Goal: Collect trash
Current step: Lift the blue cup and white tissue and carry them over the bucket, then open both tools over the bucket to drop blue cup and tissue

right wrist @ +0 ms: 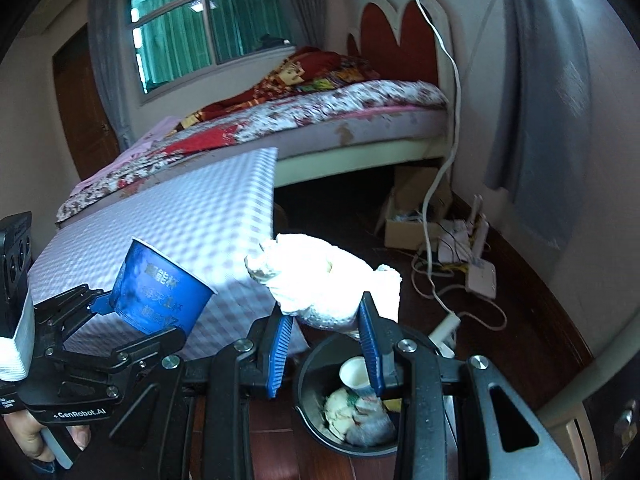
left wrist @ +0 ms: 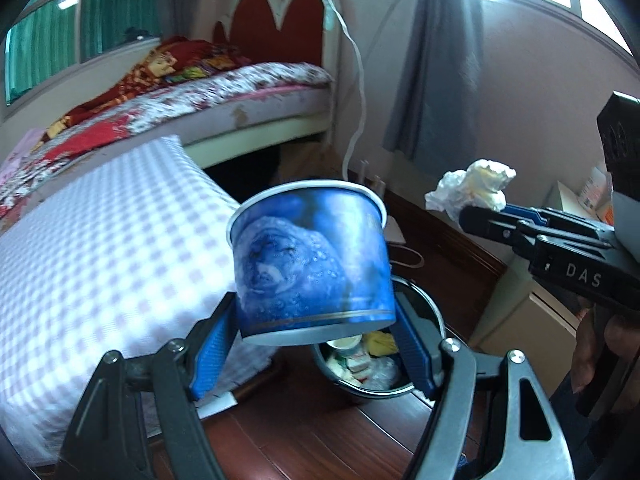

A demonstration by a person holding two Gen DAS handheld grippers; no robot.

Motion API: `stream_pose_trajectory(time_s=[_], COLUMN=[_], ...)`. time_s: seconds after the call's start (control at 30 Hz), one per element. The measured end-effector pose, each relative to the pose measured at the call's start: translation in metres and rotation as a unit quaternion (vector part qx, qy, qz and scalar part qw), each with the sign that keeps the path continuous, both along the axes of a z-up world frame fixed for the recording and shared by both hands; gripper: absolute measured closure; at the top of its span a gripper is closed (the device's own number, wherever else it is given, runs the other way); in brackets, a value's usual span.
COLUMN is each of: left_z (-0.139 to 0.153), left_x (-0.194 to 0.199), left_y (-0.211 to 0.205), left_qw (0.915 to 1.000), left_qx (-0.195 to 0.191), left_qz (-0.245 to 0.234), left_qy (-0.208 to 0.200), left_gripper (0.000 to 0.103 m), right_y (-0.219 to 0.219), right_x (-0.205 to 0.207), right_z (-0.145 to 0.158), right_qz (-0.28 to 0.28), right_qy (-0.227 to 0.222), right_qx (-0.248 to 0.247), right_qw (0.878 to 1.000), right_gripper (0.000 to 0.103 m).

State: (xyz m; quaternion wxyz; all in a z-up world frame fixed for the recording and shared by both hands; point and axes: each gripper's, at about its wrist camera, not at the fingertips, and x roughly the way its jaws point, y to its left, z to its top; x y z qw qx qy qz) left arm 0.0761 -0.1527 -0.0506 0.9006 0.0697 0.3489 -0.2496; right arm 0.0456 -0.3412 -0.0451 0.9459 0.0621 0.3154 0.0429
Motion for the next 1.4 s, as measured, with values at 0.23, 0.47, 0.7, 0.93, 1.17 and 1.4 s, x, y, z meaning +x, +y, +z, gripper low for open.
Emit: stream_pose_trajectory(time_s=[0.23,0.47,0.7,0.93,1.17,1.4], left_z=[-0.029,-0.061,-0.090,-0.107,-0.142,-0.152], left_x=[0.006,0.017,0.038,0.052,0.067,0.065], left_y=[-0.030,-0.052,-0.059,-0.069,-0.077,-0.064], left_qw=[0.9987,0.9956,0.9916,0.9879,0.9839,0.9853], left_qx=[0.008,0.024,0.034,0.031,0.036,0.071], left_qz=[-0.028,-0.040,-0.040,-0.044,-0.035,0.011], left_qy=[0.042,0.081,0.118,0.145,0.172,0.155], left_gripper=[0.028,0.028,0.028,0.028,0.007,0.002], right_y=[-0.022,-0.036,-0.048,-0.050,-0.068,-0.081], right_x=[-0.007,0.005,0.029,0.051,0.070,0.060], right_z=[-0.034,-0.082,-0.119,-0.141,-0.166,-0.174], right_qz=[-0.009,-0.015,-0.016,-0.006,-0.045,-0.088], right_qy=[0.049,0.102,0.144,0.166,0.203,0.207], right_qx=[0.002,0.001,0.007,0.019,0.047,0.031], right_qw=[0.999,0.995,0.989,0.986,0.977,0.974], right_gripper=[0.069,0.068,0.068,0.068,0.001,0.001])
